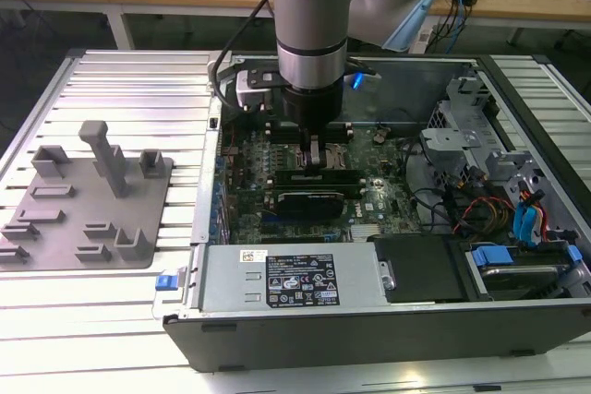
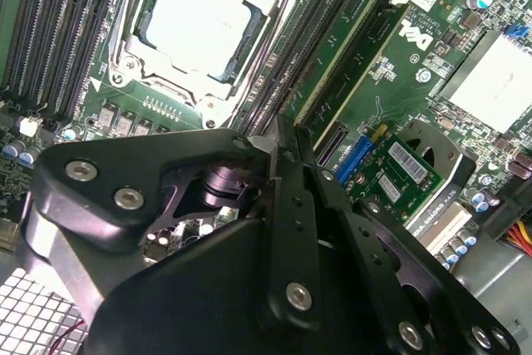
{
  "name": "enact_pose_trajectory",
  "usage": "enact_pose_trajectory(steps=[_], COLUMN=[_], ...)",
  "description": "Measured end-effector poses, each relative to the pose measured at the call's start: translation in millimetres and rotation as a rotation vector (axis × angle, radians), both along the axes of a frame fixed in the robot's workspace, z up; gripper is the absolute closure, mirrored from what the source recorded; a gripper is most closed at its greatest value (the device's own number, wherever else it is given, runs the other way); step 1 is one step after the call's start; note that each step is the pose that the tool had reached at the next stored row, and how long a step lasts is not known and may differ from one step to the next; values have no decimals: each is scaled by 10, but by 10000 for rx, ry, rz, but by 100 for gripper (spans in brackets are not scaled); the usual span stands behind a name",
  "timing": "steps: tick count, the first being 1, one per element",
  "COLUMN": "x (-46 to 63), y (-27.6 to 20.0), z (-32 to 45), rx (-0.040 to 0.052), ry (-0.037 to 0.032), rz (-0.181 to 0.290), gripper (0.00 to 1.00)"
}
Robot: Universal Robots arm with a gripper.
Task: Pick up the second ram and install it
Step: 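Insert the second ram into the second slot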
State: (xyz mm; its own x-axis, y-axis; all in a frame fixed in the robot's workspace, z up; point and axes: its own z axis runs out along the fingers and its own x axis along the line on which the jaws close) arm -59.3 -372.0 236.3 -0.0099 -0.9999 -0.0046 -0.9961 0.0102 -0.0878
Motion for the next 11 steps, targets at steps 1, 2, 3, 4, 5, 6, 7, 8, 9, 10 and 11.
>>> enact_pose_trajectory(steps=[1,2,3,4,5,6,7,8,9,10,11], x=[0,0,0,0,-1,-1,-1,-1,-1,-1,-1], y=[4,6,7,7,7,7,7,7,7,7,7], z=[-1,-2,-2,-4,-9,-9,-10,-10,-14,-16,-16], rx=[1,2,3,2,2,2,3,2,5,3,2], ry=[-1,-1,-1,0,-1,-1,-1,-1,-3,-4,-4], rz=[0,0,0,0,0,0,0,0,0,0,0], gripper=[91,91,91,91,91,91,91,91,91,91,91])
